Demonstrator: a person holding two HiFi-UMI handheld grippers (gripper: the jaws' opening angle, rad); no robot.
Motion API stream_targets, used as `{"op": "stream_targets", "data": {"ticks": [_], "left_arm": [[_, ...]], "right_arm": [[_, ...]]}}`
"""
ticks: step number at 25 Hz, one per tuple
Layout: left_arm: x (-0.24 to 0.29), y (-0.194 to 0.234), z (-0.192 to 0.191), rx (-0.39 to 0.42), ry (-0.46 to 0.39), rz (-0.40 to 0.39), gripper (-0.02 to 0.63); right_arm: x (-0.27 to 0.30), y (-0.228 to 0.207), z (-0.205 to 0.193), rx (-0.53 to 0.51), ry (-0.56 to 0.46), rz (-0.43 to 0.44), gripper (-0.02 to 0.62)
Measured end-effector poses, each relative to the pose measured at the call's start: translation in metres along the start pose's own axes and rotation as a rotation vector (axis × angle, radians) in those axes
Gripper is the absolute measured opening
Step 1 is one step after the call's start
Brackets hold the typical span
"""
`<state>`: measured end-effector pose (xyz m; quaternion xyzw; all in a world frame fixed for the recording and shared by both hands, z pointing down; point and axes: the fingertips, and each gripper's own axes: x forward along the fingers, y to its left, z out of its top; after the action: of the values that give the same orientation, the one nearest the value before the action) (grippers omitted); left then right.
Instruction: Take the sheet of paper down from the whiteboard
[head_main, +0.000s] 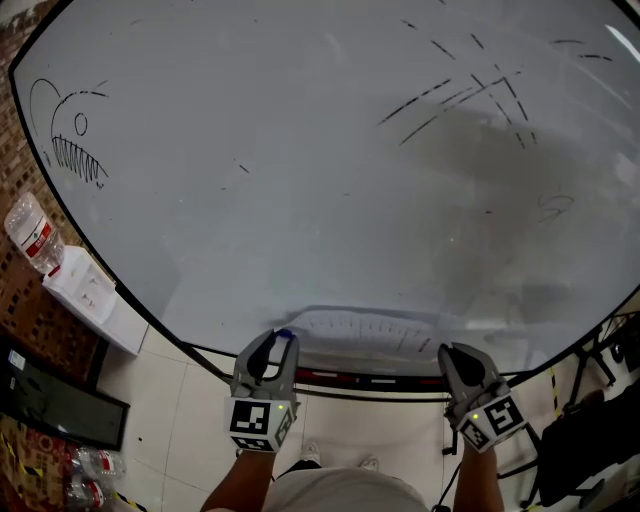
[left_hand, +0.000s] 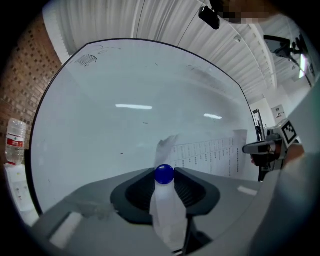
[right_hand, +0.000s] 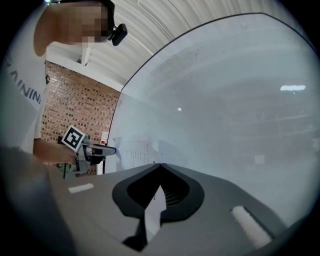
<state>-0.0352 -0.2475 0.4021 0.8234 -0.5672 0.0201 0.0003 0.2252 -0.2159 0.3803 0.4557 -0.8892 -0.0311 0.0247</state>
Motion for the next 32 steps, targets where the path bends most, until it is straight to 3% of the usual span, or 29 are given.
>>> {"op": "stream_targets", "data": {"ticks": [9,18,32], "left_arm": [[-0.018,0.014,-0.025,-0.042,0.038,0.027,0.127],[-0.014,0.0,-0.024,-0.048,0.031,-0.016,0.127],[-0.011,-0.007,-0.021,-0.056,0.024,-0.051,0.127]], "right_arm": [[-0.031,-0.01,-0.023,0.026,0.038,-0.046,0.008],[-0.053,-0.021,-0.027,-0.014,0.029,-0.108,0.008],[-0.049,-0.026,-0.026,-0.021,0.029,-0.122,0.007]]}}
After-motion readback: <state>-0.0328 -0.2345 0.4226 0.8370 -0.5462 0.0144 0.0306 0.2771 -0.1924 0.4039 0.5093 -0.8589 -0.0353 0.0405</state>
